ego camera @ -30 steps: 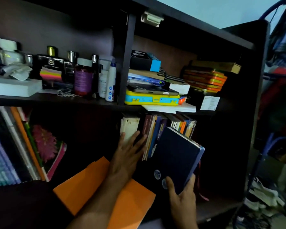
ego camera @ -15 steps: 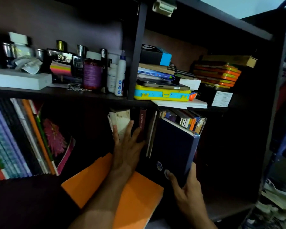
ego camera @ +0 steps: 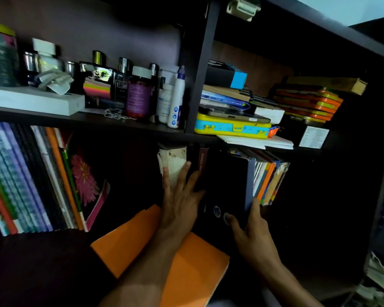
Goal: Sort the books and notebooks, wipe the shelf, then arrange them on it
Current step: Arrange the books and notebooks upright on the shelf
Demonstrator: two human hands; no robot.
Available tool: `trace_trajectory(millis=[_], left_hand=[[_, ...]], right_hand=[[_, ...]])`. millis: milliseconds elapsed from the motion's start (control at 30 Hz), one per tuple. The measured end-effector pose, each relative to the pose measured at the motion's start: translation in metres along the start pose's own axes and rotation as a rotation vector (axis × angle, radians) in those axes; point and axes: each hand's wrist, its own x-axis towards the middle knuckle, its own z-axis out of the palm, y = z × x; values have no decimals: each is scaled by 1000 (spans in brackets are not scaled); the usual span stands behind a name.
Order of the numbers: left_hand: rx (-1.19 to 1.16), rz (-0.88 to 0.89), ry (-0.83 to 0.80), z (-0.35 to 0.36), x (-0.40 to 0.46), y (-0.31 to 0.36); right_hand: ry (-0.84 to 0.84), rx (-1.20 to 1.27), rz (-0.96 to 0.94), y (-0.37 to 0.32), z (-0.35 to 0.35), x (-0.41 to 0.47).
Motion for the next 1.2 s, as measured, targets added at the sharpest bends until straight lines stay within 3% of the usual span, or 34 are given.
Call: trace_trajectory(millis=[67, 133, 200, 267, 300, 367, 433, 533, 633, 767, 867, 967, 1100, 1200], left_hand=[[38, -17, -37, 2, 1, 1], [-28, 13, 84, 1, 3, -1], [-143, -41, 380, -6, 4, -8], [-287, -308, 707, -14, 3, -17], [-401, -476, 779, -17, 2, -20], [-668, -674, 665, -16, 1, -22], [-856, -693, 428, -8, -1, -19], [-833, -605, 264, 0, -2, -20], [-809, -491, 167, 8, 0, -21], [-757, -490, 196, 7, -1, -15], [-672, -489, 247, 6, 0, -17], [-751, -536, 163, 5, 1, -15], [-802, -564, 154, 1, 1, -13], [-773, -582, 86, -1, 2, -12]], right_hand=[[9, -24, -8, -2, 6, 10], [20, -54, -32, -3, 16, 21], [12, -39, -45, -4, 30, 29], [5, -101, -44, -5, 44, 37], [-6, -181, -42, -8, 49, 42], [-79, -311, -1, -12, 58, 47], [-156, -274, 16, -5, 63, 45], [-216, -113, 31, 18, 64, 37], [-82, -60, -4, 25, 62, 32], [174, -96, -151, 26, 61, 33], [228, -168, -183, 35, 63, 33], [113, -183, -241, 33, 65, 31], [-219, -212, -179, 33, 71, 37], [-296, -265, -190, 34, 73, 39]])
